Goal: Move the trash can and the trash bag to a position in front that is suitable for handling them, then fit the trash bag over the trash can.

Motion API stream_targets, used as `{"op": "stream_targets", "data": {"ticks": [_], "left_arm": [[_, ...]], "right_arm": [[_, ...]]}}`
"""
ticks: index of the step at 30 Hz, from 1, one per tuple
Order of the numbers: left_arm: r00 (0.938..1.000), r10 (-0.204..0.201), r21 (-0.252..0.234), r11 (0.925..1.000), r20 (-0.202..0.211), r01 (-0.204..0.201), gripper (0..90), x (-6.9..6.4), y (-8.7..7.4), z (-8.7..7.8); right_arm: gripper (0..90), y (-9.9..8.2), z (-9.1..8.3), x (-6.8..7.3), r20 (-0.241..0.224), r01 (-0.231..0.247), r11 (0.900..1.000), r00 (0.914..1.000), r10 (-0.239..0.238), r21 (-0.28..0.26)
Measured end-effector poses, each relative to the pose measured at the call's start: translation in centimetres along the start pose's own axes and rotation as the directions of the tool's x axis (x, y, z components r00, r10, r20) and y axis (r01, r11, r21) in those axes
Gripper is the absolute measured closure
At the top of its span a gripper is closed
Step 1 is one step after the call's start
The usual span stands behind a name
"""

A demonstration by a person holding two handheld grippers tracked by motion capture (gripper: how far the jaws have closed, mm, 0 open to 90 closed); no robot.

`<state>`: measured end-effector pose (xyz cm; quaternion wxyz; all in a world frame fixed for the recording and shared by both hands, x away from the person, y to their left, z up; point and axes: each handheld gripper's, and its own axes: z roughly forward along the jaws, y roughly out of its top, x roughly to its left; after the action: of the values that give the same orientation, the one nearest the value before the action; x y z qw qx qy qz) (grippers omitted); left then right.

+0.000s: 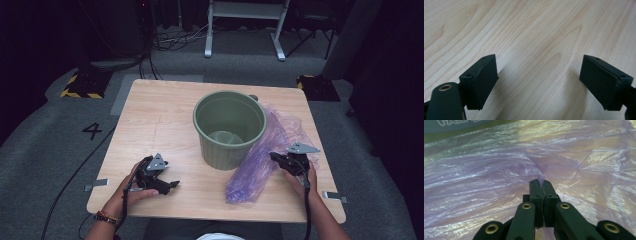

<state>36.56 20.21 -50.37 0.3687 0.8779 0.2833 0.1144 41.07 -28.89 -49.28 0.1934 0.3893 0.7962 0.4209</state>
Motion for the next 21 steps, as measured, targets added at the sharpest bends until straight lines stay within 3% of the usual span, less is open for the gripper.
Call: {"op": "stream_targets", "data": {"ticks": [12,21], "left_arm": [[0.9999,-0.009,-0.001,1.0000,-0.011,0.009,14.6,0.1,0.0,0.0],[0.9999,-0.007,0.001,1.0000,-0.007,0.007,14.3,0.2,0.1,0.1]], "right_arm": [[89.9,0.6,-1.5,-0.6,0.003,-0.029,0.9955,0.9995,0.030,-0.090],[90.0,2.4,-3.8,-1.2,0.019,-0.034,0.9801,0.9991,0.038,-0.195]]}}
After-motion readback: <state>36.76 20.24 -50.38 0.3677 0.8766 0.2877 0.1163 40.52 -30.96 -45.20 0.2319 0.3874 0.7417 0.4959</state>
